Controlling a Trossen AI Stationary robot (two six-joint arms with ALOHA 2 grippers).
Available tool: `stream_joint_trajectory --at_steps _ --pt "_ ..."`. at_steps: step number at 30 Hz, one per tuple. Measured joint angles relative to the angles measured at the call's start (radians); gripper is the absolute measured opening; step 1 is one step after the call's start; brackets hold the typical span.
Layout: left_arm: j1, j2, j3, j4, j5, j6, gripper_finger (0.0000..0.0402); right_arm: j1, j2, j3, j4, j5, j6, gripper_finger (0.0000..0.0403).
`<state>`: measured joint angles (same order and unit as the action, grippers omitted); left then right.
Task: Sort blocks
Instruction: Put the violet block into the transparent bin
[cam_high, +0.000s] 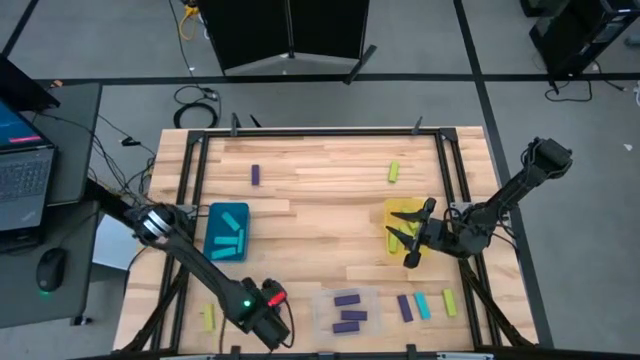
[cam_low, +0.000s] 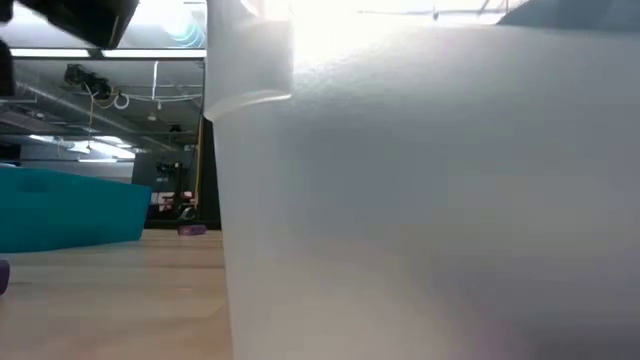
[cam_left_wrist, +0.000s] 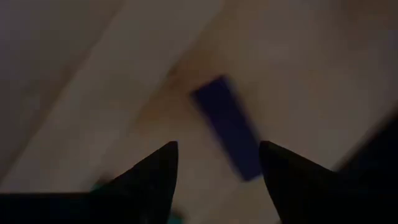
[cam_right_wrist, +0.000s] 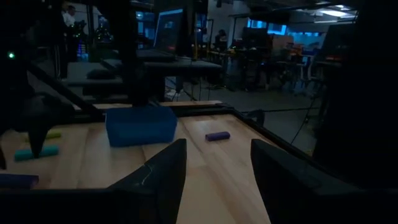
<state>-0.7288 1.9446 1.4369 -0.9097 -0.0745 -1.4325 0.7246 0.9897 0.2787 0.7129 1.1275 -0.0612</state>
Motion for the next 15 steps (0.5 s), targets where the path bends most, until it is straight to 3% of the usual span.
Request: stream_joint_trajectory --at_steps 15 --pt "0.0 0.051 0.017 0.034 -0.012 -0.092 0.0319 0.0 0.0 0.0 0.019 -0.002 -0.002 0.0188"
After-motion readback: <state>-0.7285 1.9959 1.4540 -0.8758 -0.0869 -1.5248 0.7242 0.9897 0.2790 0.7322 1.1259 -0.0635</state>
